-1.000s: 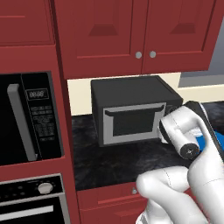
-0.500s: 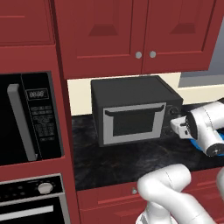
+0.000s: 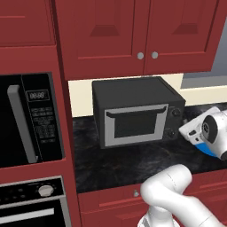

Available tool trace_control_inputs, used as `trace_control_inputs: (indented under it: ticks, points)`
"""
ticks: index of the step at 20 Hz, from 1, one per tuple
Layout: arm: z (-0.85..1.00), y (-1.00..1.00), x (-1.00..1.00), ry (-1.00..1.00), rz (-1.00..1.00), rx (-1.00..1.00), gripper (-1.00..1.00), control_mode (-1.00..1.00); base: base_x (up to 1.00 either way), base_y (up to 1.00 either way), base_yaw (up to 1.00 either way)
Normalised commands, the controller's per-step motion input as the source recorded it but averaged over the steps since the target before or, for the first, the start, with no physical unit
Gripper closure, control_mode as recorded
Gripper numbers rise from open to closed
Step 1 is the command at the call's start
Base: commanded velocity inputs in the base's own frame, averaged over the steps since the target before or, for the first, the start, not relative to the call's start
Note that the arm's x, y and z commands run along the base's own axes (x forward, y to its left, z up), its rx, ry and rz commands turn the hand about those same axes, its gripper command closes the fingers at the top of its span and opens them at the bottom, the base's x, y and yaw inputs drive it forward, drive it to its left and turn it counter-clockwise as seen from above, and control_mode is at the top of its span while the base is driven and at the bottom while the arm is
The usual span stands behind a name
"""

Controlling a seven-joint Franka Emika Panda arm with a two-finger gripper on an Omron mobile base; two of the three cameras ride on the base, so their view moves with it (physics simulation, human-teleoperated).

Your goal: Pull the toaster oven rack outwards. Pick up the baguette from the plate and place it on the toaster oven rack. Close the toaster oven door fully and set the temperature to the lowest setting.

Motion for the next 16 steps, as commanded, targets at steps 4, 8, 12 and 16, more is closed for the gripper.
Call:
trace_control_inputs:
  ticks: [4, 8, 12, 16]
  points:
    - [-0.18, 0.0, 0.6, 0.0, 0.02, -0.25, -1.0, -1.0, 0.0, 0.0, 0.0]
    - [0.0, 0.11, 0.45, 0.0, 0.0, -0.21, -1.0, -1.0, 0.0, 0.0, 0.0]
    - [-0.12, 0.34, 0.07, 0.0, 0.0, -0.1, -1.0, -1.0, 0.0, 0.0, 0.0]
    - [-0.05, 0.16, 0.03, 0.0, 0.0, -0.01, -1.0, -1.0, 0.0, 0.0, 0.0]
